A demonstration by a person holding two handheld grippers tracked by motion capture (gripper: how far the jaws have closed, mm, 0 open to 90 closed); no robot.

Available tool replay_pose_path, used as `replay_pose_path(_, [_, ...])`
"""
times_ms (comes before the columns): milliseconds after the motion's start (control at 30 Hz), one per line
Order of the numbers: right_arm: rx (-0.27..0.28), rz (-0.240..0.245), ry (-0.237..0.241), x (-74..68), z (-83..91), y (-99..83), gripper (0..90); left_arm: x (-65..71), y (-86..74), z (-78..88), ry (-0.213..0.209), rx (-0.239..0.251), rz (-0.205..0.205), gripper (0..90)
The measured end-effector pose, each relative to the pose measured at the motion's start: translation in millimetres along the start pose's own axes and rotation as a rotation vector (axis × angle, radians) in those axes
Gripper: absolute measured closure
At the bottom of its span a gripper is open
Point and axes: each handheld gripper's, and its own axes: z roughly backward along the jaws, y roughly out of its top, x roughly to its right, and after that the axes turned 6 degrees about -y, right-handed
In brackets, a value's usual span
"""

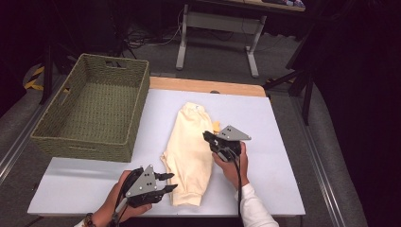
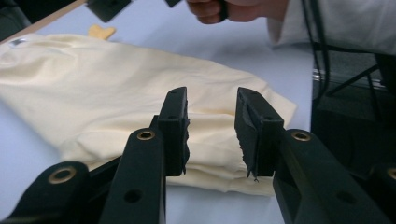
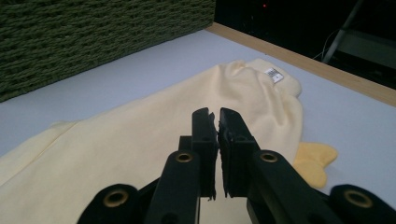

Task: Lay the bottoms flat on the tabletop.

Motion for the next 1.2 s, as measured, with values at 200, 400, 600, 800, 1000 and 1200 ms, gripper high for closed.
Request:
replay_pose_path(200, [0.022, 0.018, 0.041, -4.3, 12.1, -7.2, 80.4, -10.5, -8.8, 5.5, 0.052, -0.005, 0.003, 55.1])
replay_pose_path(400, [0.053, 0.012, 0.051, -7.0, 27.3, -7.4, 73.8, -15.8, -12.4, 8.5, 0.112, -0.033, -0.024, 49.4])
replay_pose_path(600, [0.084, 0.040, 0.046, -12.0, 44.4, -9.6, 61.4, -20.9, -15.3, 13.7, 0.124, -0.012, -0.010, 41.8])
replay_pose_path(800, [0.083, 0.054, 0.035, -14.1, 55.3, -14.3, 46.9, -25.2, -16.8, 19.8, 0.140, -0.006, 0.001, 35.8])
replay_pose_path(1000, [0.081, 0.067, 0.015, -12.6, 69.1, -22.1, 37.3, -27.3, -20.8, 23.3, 0.152, -0.001, 0.009, 30.5])
replay_pose_path(1200, [0.095, 0.064, -0.006, -9.3, 79.4, -31.6, 28.7, -31.3, -28.2, 27.5, 0.171, 0.029, 0.035, 22.0])
